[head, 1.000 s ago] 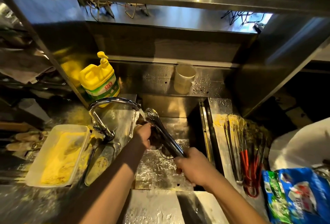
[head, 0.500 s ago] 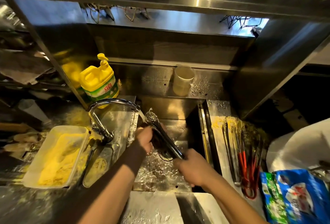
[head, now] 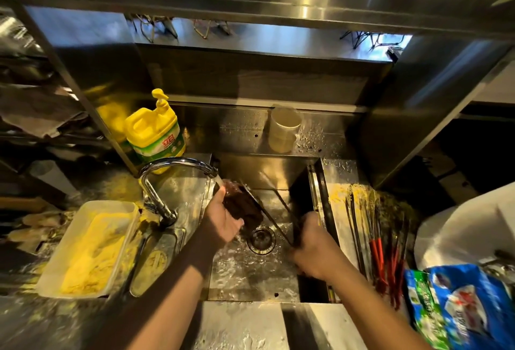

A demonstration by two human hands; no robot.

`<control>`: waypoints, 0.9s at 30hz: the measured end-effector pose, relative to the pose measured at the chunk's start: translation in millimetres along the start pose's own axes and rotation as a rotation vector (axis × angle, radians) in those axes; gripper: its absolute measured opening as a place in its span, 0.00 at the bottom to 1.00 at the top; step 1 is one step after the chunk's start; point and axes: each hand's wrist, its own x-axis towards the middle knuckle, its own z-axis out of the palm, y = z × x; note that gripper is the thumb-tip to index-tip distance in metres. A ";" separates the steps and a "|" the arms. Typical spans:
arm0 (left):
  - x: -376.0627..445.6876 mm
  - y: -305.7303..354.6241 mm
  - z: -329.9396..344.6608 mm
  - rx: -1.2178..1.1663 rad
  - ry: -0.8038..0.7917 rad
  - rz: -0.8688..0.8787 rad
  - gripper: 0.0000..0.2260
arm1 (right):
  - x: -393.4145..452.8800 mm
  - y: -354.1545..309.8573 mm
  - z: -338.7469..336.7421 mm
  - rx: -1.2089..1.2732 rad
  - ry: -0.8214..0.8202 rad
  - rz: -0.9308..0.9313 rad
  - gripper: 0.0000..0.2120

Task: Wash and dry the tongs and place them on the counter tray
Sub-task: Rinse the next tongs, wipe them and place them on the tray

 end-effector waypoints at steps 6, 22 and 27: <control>-1.3 -3.7 -2.9 0.139 0.067 -0.047 0.16 | 4.4 -16.0 0.3 -0.207 -0.016 -0.081 0.17; 21.7 -9.8 -4.6 0.355 0.144 -0.052 0.08 | -0.3 -11.8 23.5 0.178 -0.124 0.097 0.16; 17.1 -22.9 5.4 0.348 0.097 -0.085 0.07 | 1.6 -15.3 24.6 0.142 -0.100 0.082 0.10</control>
